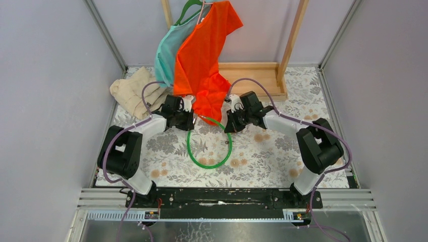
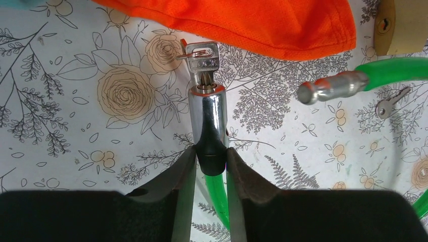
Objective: Lock with the key
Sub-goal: Lock the lock.
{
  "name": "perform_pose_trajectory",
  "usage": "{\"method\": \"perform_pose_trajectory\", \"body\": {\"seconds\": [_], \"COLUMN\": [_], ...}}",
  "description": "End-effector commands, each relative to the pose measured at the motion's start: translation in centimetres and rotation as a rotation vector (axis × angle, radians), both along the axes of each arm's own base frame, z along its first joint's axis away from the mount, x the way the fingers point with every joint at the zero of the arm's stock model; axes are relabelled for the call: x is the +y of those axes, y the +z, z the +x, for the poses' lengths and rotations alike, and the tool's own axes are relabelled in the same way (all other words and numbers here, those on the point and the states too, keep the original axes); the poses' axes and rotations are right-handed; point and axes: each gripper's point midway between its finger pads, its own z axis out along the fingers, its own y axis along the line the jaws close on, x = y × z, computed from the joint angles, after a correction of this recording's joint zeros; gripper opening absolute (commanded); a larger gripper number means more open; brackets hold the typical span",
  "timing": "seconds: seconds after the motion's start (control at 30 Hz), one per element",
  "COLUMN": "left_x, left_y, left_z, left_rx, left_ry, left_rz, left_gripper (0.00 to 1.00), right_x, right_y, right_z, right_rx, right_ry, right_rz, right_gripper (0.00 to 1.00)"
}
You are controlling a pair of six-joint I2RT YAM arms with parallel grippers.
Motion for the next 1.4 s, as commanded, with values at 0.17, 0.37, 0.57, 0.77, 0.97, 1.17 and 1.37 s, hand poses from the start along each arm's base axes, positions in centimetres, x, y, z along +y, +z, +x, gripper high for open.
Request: {"method": "perform_pose_trajectory", "body": {"seconds": [0.17, 0.37, 0.57, 0.77, 0.97, 1.17, 1.37], "left_x": [0.1, -0.1, -0.2, -0.2, -0.4, -0.5, -0.5], "left_y": [2.2, 3.0, 3.7, 4.0, 3.9, 4.1, 4.0], "left_z": [2.1, 2.2, 2.1, 2.2, 2.0, 2.0, 1.9], "left_rx": [-0.138, -0.162, -0.196, -0.202, -0.2, -0.202, -0.201], "left_ry": [0.004, -0.002, -0.013, -0.01, -0.022, -0.022, -0.023], "left_rz": [-0.006, -0.017, -0.028, -0.035, -0.042, -0.046, -0.045], "left_gripper": [0.0, 0.0, 0.0, 0.0, 0.0, 0.0, 0.0], "right_x": [2.4, 3.4, 3.8, 3.8, 4.2, 4.3, 4.3], "right_y": [0.2, -0.2, -0.3, -0.8, -0.8, -1.0, -1.2], "right_z": [-0.8, -1.4, -1.2, -1.5, -1.6, -1.7, -1.4], "right_rx": [0.021, 0.036, 0.038, 0.046, 0.05, 0.053, 0.046], "right_ry": [0.059, 0.102, 0.107, 0.12, 0.134, 0.138, 0.129], "right_rz": [-0.017, -0.03, -0.045, -0.054, -0.057, -0.064, -0.077], "right_gripper": [0.0, 0.0, 0.0, 0.0, 0.0, 0.0, 0.0]}}
